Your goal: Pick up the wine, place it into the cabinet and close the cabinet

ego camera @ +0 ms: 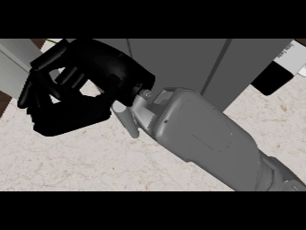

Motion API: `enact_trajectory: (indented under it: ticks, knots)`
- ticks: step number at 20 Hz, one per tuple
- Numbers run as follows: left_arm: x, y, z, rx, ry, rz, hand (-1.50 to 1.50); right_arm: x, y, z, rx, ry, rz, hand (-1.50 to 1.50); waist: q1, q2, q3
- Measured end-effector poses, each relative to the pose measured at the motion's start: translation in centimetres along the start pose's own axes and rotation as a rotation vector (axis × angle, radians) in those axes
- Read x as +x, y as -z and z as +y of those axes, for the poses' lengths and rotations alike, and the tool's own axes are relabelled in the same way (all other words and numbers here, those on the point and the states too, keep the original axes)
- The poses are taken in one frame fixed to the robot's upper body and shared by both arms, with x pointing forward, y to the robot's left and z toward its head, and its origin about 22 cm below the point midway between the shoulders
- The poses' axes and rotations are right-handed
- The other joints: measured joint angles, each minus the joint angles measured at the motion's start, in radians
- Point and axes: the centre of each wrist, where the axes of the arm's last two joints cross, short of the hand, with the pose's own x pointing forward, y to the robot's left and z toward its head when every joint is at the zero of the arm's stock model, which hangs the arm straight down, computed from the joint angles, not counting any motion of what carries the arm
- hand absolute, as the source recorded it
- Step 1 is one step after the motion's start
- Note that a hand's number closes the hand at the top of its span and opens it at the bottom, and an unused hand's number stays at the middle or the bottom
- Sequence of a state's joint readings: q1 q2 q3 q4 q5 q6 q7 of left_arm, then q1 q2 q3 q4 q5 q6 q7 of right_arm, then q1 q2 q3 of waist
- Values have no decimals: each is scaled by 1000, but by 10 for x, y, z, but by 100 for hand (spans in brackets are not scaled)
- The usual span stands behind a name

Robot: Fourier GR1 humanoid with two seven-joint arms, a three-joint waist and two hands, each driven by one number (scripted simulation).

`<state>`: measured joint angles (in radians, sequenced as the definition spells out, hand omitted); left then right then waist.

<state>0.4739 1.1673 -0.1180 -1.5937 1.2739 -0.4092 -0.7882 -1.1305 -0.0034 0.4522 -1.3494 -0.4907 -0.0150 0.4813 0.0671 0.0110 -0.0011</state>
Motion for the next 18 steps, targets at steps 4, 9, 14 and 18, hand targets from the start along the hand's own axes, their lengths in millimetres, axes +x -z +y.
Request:
enact_trajectory:
  ticks: [4, 9, 14, 18]
  knots:
    - [3, 0, 2, -3, -2, 4, -150, -11, 13, -7, 191, 2, 120, 150, 1, 0, 0]
    - [8, -2, 7, 3, -3, 3, -150, -23, 30, -22, 309, 43, 213, 150, -6, -3, 0]
    - [6, -4, 14, 14, -2, 0, -150, -42, 37, -40, 366, 126, 218, 150, -17, -4, 0]
    - [8, -8, 17, 13, 4, 8, -150, -48, 41, -50, 399, 166, 188, 150, -16, -11, -2]
